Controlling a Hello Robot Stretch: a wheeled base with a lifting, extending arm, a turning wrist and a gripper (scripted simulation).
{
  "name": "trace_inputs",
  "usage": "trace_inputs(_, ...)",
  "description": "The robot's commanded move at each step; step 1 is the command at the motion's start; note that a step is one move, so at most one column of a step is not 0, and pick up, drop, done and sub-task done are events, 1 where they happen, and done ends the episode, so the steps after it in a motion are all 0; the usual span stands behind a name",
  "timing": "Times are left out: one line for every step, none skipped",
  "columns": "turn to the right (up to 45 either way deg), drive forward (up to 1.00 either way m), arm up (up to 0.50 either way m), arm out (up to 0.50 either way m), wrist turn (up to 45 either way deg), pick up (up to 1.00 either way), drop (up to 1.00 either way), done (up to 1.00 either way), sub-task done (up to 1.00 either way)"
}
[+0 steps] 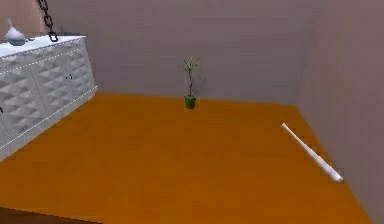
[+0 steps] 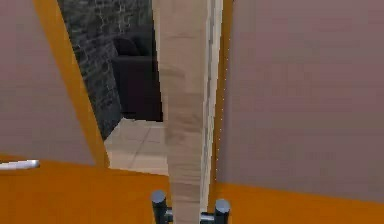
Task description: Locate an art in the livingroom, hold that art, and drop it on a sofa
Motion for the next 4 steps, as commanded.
trace_inputs(30.0,0.0,0.0,0.0,0.0,0.0,0.0,0.0,0.0)
trace_inputs(3.0,0.0,0.0,0.0,0.0,0.0,0.0,0.0,0.0)
trace_inputs(0.0,0.35,0.0,0.0,0.0,0.0,0.0,0.0,0.0)
trace_inputs(18.0,0.0,0.0,0.0,0.0,0.0,0.0,0.0,0.0)
